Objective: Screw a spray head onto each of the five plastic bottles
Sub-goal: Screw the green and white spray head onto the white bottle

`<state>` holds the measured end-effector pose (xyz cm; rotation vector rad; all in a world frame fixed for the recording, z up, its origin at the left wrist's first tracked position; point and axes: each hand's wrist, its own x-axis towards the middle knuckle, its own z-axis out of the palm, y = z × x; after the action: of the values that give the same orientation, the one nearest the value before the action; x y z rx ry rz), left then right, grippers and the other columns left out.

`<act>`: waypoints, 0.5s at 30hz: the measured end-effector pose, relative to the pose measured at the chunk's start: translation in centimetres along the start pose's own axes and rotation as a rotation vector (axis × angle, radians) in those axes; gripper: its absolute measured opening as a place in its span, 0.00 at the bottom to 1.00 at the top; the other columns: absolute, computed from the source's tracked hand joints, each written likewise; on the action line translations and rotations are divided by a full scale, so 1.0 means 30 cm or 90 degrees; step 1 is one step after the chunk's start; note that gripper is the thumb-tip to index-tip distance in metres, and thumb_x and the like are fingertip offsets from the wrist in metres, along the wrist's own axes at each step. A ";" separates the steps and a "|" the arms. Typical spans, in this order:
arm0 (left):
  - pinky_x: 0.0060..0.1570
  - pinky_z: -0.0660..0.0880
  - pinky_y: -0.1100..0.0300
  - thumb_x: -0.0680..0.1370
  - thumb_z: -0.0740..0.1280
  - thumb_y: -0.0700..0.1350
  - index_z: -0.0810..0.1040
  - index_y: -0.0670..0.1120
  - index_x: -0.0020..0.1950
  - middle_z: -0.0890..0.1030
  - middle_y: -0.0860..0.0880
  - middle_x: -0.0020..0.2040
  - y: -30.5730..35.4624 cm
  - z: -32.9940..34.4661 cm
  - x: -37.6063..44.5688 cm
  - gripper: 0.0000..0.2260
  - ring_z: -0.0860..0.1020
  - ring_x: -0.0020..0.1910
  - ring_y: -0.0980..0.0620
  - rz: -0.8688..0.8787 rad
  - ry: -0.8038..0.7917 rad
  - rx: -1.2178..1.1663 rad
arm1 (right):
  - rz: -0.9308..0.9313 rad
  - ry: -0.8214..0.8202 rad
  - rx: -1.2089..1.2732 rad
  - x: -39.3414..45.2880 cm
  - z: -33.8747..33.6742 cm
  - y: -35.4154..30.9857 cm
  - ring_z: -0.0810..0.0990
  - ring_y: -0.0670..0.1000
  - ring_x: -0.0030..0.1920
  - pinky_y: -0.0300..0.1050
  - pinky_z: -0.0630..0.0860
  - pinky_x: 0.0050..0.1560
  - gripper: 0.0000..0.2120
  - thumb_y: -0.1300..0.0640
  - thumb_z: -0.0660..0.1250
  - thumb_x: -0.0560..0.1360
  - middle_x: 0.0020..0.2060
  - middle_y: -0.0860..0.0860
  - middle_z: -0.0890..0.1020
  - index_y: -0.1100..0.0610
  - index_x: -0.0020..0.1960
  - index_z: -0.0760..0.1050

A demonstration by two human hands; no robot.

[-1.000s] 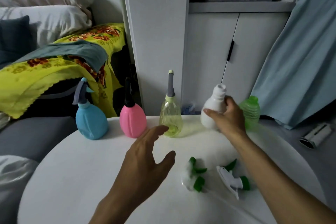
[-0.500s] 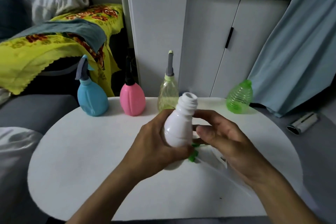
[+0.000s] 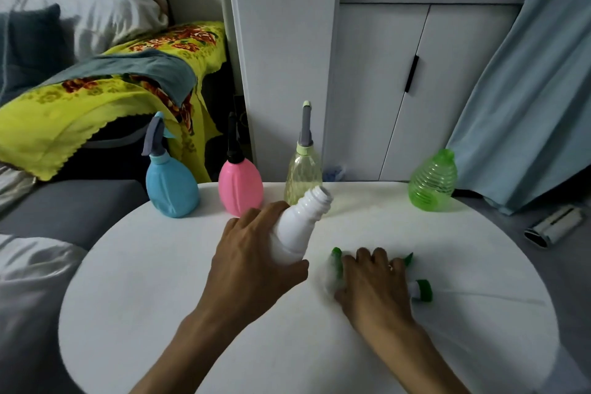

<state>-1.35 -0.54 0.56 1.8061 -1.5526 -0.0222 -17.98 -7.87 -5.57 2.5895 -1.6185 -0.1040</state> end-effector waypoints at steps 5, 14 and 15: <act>0.42 0.74 0.57 0.60 0.81 0.53 0.73 0.58 0.59 0.75 0.57 0.47 -0.007 -0.019 0.001 0.31 0.76 0.43 0.49 0.008 0.010 0.028 | -0.020 0.078 0.065 -0.015 -0.084 0.027 0.77 0.56 0.57 0.51 0.67 0.54 0.09 0.48 0.62 0.78 0.52 0.49 0.83 0.49 0.55 0.76; 0.38 0.76 0.54 0.57 0.83 0.50 0.72 0.55 0.59 0.79 0.49 0.47 -0.032 -0.048 -0.012 0.34 0.75 0.41 0.46 0.030 0.034 0.097 | 0.071 0.441 1.196 0.004 -0.310 0.316 0.84 0.46 0.52 0.44 0.77 0.53 0.06 0.54 0.64 0.80 0.47 0.44 0.87 0.51 0.52 0.80; 0.38 0.77 0.52 0.57 0.83 0.49 0.74 0.54 0.59 0.79 0.48 0.47 -0.028 -0.047 -0.014 0.34 0.76 0.41 0.45 0.033 0.025 0.108 | 0.087 0.444 1.258 0.009 -0.312 0.329 0.83 0.49 0.57 0.48 0.76 0.55 0.08 0.53 0.63 0.80 0.51 0.48 0.87 0.52 0.54 0.79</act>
<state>-0.11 0.54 0.95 1.8837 -1.6134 0.1721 -25.72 -12.07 4.79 2.1512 -1.6106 3.2589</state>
